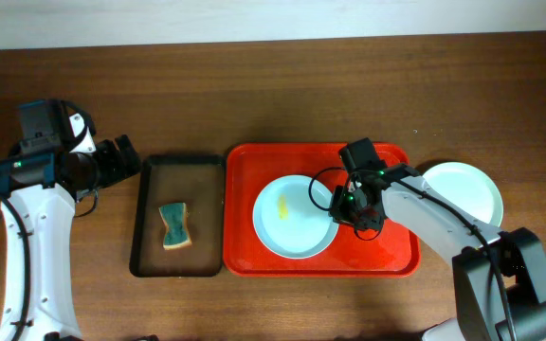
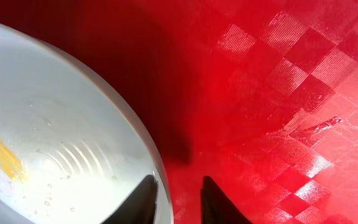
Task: Clean dirty plates on tray and stack at the side
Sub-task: 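Lower the left gripper onto the sponge in the black tray and grasp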
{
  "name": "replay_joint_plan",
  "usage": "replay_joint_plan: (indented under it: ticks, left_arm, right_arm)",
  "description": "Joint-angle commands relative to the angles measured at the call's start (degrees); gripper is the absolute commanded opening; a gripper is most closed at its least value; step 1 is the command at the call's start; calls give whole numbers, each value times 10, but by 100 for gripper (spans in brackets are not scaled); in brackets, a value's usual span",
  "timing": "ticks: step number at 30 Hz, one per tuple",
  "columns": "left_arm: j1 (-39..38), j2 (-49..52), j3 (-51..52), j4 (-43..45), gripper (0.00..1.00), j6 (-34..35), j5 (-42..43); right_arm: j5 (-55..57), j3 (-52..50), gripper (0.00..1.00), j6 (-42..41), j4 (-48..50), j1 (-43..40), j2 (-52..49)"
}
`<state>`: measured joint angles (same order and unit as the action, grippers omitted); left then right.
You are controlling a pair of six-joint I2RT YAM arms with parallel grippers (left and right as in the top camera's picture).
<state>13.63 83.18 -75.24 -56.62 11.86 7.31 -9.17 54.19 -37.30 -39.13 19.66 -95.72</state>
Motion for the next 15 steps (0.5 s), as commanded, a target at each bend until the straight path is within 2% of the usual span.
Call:
replay_joint_plan:
  ticks: [1, 5, 7, 9, 13, 15]
  left_arm:
    - [2, -3, -8, -1, 99, 5, 6]
    - [2, -3, -8, -1, 99, 5, 6]
    - [2, -3, -8, -1, 99, 5, 6]
    - [2, -3, -8, -1, 99, 5, 6]
    - [2, -3, -8, -1, 99, 5, 4]
    - [2, -3, -8, -1, 99, 5, 4]
  right_arm:
    - [-3, -8, 22, 6, 0, 3, -3]
    - [-3, -27, 18, 14, 22, 3, -4]
    - [-3, -33, 17, 54, 32, 3, -4]
    - [-7, -33, 4, 58, 32, 3, -4]
    - [-24, -33, 4, 61, 37, 3, -4]
    - [-38, -33, 4, 95, 44, 3, -4]
